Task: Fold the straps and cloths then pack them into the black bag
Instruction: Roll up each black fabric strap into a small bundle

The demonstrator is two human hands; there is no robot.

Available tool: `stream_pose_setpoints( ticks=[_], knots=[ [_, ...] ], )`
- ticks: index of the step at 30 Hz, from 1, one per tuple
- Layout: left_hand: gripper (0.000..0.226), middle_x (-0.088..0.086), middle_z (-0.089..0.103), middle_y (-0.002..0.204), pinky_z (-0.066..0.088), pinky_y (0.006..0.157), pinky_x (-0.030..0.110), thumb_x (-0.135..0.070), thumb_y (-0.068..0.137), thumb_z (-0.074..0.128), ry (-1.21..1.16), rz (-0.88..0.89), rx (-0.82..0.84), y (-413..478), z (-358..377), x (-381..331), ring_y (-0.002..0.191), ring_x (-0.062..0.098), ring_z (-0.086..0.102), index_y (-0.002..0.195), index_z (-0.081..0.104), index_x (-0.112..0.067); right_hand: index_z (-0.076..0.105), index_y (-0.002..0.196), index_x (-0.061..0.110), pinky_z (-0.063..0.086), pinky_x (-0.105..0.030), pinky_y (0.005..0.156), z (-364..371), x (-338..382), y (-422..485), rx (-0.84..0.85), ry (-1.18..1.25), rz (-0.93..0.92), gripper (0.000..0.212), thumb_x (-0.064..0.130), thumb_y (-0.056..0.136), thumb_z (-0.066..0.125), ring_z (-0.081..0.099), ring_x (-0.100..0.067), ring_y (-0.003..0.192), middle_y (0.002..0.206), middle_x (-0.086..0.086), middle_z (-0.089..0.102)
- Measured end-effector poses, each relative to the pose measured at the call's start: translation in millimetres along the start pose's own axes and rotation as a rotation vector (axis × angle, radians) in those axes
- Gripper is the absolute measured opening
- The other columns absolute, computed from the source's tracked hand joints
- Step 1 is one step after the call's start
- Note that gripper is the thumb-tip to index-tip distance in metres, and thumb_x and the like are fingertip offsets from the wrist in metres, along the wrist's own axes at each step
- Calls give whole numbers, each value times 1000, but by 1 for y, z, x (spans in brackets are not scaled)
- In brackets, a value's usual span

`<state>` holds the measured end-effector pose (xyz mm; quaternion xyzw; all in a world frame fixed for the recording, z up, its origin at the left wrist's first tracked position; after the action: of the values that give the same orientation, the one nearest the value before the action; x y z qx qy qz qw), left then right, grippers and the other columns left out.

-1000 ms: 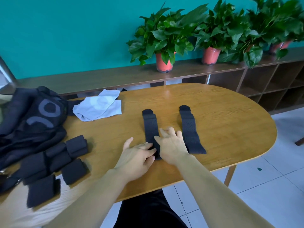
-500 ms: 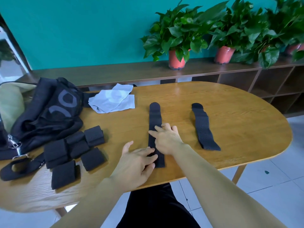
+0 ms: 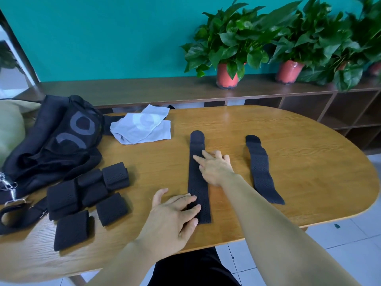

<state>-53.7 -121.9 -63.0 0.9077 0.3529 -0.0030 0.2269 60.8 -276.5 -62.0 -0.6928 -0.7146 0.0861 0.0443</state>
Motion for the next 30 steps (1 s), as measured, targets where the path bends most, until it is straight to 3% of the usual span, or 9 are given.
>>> stream_pose_setpoints(
  ticks=[4,7,11,14,19,23,25,27,30],
  knots=[
    [33,-12,65,122,22,106,46,-45,90,46,1,-30,8,0,1,-1,115,3,57,109,71,-35,12,151,26,21,-43,108,-8,0,-8,-88,4,-12,52,24,101,28,12,-29,140,157,0,14],
    [35,-13,64,122,19,106,45,-46,91,44,-28,-26,-5,2,-3,-3,114,4,57,110,71,-33,22,150,20,16,-39,111,-20,5,-33,-259,229,-80,49,19,101,30,7,-18,144,157,0,19],
    [48,-16,57,132,11,109,42,-59,89,44,-67,-67,-61,3,-15,2,123,1,48,123,64,-31,51,136,19,29,-40,112,-21,13,-88,-425,591,-213,47,3,93,43,35,-11,136,141,1,49],
    [60,-18,56,132,6,110,38,-63,78,49,-71,-70,2,3,-17,6,124,-1,46,128,60,-31,58,129,21,33,-28,108,-8,14,-126,-374,700,-231,55,0,79,50,46,-5,124,129,6,60],
    [53,-18,66,115,8,106,30,-56,83,47,-93,-143,-11,5,-13,10,110,0,57,127,60,-31,47,138,24,31,-21,108,16,17,-147,-281,714,-237,67,12,72,50,43,-2,125,133,10,54],
    [31,-11,70,92,17,90,27,-39,92,59,-102,-297,-114,12,-13,14,91,9,60,121,64,-31,48,138,24,43,-20,95,13,14,-139,-489,763,-109,51,14,89,57,56,-6,110,122,7,63],
    [16,-11,68,78,16,81,27,-38,93,58,-82,-378,-149,16,-15,15,80,9,59,104,67,-33,50,136,22,47,-20,89,13,13,-133,-554,789,-37,46,17,91,59,61,-8,102,116,3,66],
    [14,-11,64,70,17,76,27,-38,94,55,-50,-452,-139,19,-12,17,72,9,55,89,65,-30,50,136,19,48,-23,89,14,15,-125,-563,815,27,45,16,92,59,62,-11,102,116,1,66],
    [15,-12,56,63,22,71,28,-36,94,55,-7,-488,-152,25,-7,17,62,9,48,85,62,-27,54,131,14,46,-23,84,19,18,-117,-583,757,95,40,16,91,57,60,-16,100,114,-2,65]
  ],
)
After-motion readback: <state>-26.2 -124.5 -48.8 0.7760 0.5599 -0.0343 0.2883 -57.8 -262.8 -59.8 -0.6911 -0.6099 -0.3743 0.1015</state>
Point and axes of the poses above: each hand's wrist, its own y-axis towards the middle knuckle, its own z-axis out of the palm, x = y × z, the point moved 6 cm from there along y, towards the middle knuckle
